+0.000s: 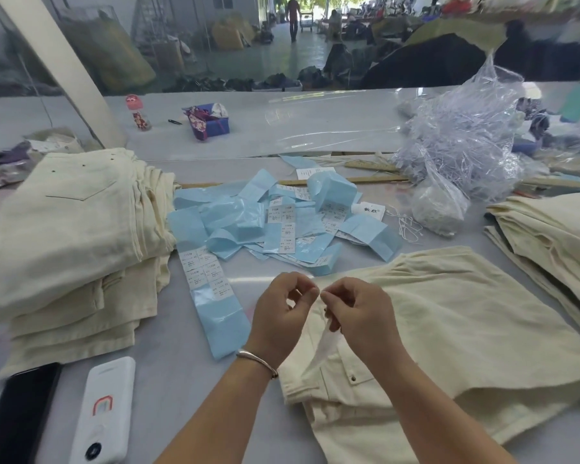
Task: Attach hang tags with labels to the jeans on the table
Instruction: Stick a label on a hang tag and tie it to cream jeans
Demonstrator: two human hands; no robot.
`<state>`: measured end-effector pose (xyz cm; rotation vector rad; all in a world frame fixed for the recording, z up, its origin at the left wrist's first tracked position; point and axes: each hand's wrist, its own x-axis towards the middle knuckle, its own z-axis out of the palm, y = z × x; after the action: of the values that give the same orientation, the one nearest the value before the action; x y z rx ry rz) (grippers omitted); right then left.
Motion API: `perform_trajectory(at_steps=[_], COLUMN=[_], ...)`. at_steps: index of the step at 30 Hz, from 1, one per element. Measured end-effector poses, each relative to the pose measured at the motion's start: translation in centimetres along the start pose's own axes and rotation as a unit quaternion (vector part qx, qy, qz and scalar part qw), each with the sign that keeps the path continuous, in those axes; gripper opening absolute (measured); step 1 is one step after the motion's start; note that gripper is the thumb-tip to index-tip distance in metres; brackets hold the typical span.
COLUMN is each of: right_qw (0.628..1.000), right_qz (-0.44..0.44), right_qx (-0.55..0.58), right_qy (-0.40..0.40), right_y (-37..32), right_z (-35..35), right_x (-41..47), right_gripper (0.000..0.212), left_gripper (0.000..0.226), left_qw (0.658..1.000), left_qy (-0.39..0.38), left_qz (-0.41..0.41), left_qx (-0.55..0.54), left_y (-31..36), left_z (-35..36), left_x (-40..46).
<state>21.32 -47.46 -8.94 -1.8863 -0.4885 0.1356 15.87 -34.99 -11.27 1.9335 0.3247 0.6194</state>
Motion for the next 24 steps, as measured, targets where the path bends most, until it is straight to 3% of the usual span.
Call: perform_trajectory(at_steps=[3, 5, 7, 9, 11, 14, 17, 19, 24], right_qw=[0.975, 0.926, 0.895, 0.894, 0.904, 0.919, 0.929, 0.94, 0.961], right_qz=[-0.103, -0.191, -0.254, -0.278, -0.245, -0.142, -0.07, -0.05, -0.142], right_qx=[-0.163, -0.244, -0.262, -0.268, -0.31, -0.366, -0.311, -0.262, -0.22], right_qy=[0.11, 0.213, 0.255, 0.229, 0.162, -0.035, -0.19, -0.211, -0.095], right_y=[-0.2, -0.8, -1.4, -1.4, -0.2, 3.3, 6.6, 7.8, 8.1], right_z=[-0.8, -1.6, -2.1, -2.0, -1.0, 0.8, 2.3, 2.8, 2.7], right_x=[0.2, 0.8, 1.3, 1.3, 0.6, -0.9, -3.0, -4.5, -6.2], right_gripper=[0.012, 0.009, 0.009, 0.011, 0.011, 0.009, 0.011, 0.008, 0.008], left_gripper=[0.013, 0.019, 0.022, 0.025, 0.028, 0.03, 0.02, 0.017, 0.019], left_qw=[0.995, 0.97, 0.94, 0.923, 0.914, 0.895, 0.898, 0.921, 0.922], left_qy=[-0.077, -0.192, -0.273, -0.3, -0.3, -0.307, -0.311, -0.296, -0.24], left_qz=[-0.06, -0.101, -0.125, -0.11, -0.076, -0.039, -0.059, -0.135, -0.303], left_qx=[0.036, 0.106, 0.164, 0.217, 0.264, 0.321, 0.306, 0.214, 0.026], left_y=[-2.0, -3.6, -5.0, -6.1, -6.7, -6.7, -6.6, -6.7, -6.1], left_z=[-0.7, -1.0, -1.0, -1.1, -1.2, -1.1, -1.2, -1.4, -1.5], left_x=[-1.3, -2.3, -3.5, -4.3, -4.7, -4.9, -5.3, -5.5, -5.4])
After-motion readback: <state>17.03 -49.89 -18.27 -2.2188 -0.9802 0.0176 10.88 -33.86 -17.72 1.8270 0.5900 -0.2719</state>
